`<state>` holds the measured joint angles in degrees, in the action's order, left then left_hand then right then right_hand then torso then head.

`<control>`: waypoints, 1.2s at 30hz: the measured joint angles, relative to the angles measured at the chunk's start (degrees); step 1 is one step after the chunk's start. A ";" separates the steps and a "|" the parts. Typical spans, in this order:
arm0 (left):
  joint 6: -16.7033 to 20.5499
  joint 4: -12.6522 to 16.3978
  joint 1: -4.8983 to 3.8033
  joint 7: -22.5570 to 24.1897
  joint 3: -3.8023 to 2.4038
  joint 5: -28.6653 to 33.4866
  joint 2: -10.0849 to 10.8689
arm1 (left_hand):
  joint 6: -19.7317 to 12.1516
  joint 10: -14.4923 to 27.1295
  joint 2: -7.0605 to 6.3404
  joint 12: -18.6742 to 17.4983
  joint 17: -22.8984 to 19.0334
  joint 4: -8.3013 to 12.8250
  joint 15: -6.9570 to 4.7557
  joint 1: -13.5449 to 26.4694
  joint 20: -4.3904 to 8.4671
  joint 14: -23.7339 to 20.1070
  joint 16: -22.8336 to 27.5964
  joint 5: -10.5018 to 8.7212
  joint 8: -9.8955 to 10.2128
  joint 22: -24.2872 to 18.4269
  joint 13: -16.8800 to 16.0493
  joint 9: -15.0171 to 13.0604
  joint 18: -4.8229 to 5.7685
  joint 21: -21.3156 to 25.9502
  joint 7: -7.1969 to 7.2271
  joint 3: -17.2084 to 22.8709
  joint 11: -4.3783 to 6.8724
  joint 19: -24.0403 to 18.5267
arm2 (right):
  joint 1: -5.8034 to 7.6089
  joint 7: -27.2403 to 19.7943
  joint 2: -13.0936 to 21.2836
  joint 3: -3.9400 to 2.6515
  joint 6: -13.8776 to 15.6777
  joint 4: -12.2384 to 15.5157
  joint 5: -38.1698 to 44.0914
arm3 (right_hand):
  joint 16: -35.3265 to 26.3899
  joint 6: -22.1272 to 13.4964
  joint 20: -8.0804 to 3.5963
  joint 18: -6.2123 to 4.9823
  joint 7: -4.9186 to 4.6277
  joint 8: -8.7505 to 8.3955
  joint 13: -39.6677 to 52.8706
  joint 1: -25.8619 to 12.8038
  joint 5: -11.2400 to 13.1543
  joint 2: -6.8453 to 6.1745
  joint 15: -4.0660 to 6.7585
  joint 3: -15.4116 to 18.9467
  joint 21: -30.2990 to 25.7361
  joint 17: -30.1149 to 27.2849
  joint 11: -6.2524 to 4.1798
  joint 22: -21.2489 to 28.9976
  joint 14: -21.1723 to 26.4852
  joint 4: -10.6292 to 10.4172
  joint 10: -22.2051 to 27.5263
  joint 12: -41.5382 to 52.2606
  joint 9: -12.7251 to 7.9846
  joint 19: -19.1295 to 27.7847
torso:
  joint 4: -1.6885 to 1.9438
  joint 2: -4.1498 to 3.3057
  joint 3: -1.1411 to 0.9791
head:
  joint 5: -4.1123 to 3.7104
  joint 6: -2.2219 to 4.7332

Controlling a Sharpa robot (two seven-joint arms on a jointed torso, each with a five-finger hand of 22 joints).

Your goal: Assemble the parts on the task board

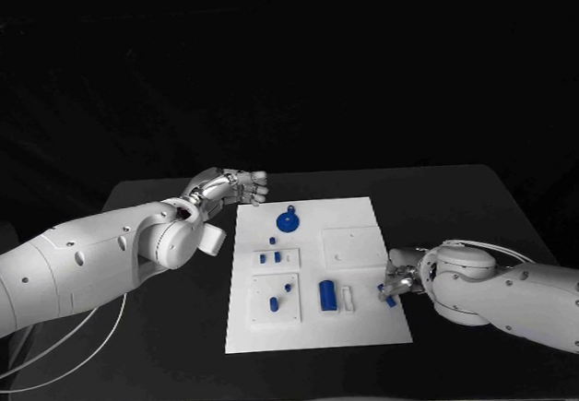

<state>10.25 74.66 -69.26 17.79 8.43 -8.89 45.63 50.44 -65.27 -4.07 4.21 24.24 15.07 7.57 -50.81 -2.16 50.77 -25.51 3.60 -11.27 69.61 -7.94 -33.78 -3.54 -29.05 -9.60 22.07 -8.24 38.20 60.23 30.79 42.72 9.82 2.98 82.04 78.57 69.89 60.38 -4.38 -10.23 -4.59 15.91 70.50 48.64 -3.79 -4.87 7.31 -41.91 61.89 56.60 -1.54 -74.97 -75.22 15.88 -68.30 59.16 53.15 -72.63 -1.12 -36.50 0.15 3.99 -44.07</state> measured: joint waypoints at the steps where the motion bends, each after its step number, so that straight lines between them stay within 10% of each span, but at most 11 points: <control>1: 0.00 0.00 0.00 0.00 0.00 0.00 0.00 | 0.00 0.00 0.00 0.00 0.00 0.00 0.00 0.00 0.00 0.00 0.00 0.00 0.00 0.00 0.00 0.00 0.01 0.00 0.00 0.00 0.00 0.00 | -0.05 -0.09 0.19 0.04 0.61 0.14 -0.88 | 0.00 0.00 0.01 -0.01 0.00 -0.22 -0.06 -0.09 -0.01 0.08 0.00 0.01 0.00 0.00 0.00 0.00 0.00 -0.01 0.00 0.00 0.00 0.01 | -0.01 0.00 -0.01 | 0.03 0.02; 5: -0.01 0.00 0.00 -0.01 0.00 0.00 0.00 | 0.00 0.00 0.00 0.00 0.00 0.00 0.00 0.00 0.00 0.00 0.00 0.00 0.00 0.00 0.00 0.00 0.02 0.00 0.00 0.00 0.00 0.00 | -0.49 -0.70 0.74 -0.02 3.59 1.05 -5.11 | 0.00 -0.01 0.08 -0.04 -0.01 -0.57 -0.06 -0.63 -0.11 -0.20 -0.07 0.22 0.00 0.00 -0.02 0.00 0.07 -0.28 -0.02 0.01 -2.53 0.08 | -0.02 -0.01 -0.03 | 0.08 0.12; 8: -0.02 0.02 0.00 -0.01 0.00 0.00 -0.03 | 0.00 0.00 0.00 0.00 0.05 0.00 0.00 0.00 0.00 0.00 0.00 0.00 0.00 0.00 0.00 0.00 0.02 0.00 0.00 0.00 0.00 0.00 | -0.52 -1.29 0.76 -0.39 5.86 1.69 -8.29 | 0.00 0.03 0.08 -0.33 -0.05 -0.38 -0.09 -0.87 -0.46 -0.44 -0.07 0.05 0.00 0.00 -0.21 0.00 0.06 -0.43 -0.20 0.02 -19.13 0.08 | -0.03 0.00 -0.05 | 0.09 0.18; 9: -0.02 0.02 0.00 -0.02 0.00 0.00 -0.03 | 0.00 0.00 0.00 0.00 0.04 0.00 0.00 0.00 0.00 0.00 0.00 0.00 0.00 0.00 -0.01 0.00 0.02 0.00 0.00 0.00 0.00 0.00 | -0.46 -1.51 0.75 -0.49 6.68 1.91 -9.44 | 0.00 0.13 0.08 -0.37 -0.16 -0.48 -0.12 -0.92 -0.59 -0.49 -0.04 0.00 0.00 0.00 -0.21 0.00 0.04 -0.48 -0.20 0.02 -20.46 0.09 | -0.03 0.00 -0.05 | 0.10 0.19; 36: -0.15 0.05 0.00 -0.06 0.00 0.00 -0.10 | 0.00 0.00 0.00 0.00 0.15 0.00 0.16 0.00 0.00 0.16 0.00 0.00 0.00 0.08 0.04 0.02 -0.37 0.00 0.00 0.00 0.00 0.00 | -0.06 -3.02 -1.01 -0.95 10.50 3.35 -21.06 | 0.00 0.47 0.09 -0.65 0.09 -0.28 -0.17 -2.11 -0.88 -1.23 0.02 0.56 0.00 -0.05 -0.20 0.00 -0.21 -1.04 -0.60 0.02 -20.73 0.09 | 0.01 0.00 0.01 | 0.05 0.15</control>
<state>10.09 74.72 -69.26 17.73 8.43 -8.89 45.53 50.45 -65.27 -4.07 4.20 24.39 15.07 7.73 -50.81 -2.16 50.93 -25.51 3.59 -11.27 69.69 -7.90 -33.77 -3.92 -29.05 -9.59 22.06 -8.24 38.20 60.17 27.77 41.71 8.87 13.48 85.40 57.52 69.89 60.86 -4.29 -10.88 -4.50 15.63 70.33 46.54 -4.67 -6.10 7.34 -41.36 61.89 56.55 -1.74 -74.97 -75.43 14.84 -68.90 59.18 32.42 -72.55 -1.12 -36.50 0.16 4.05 -43.92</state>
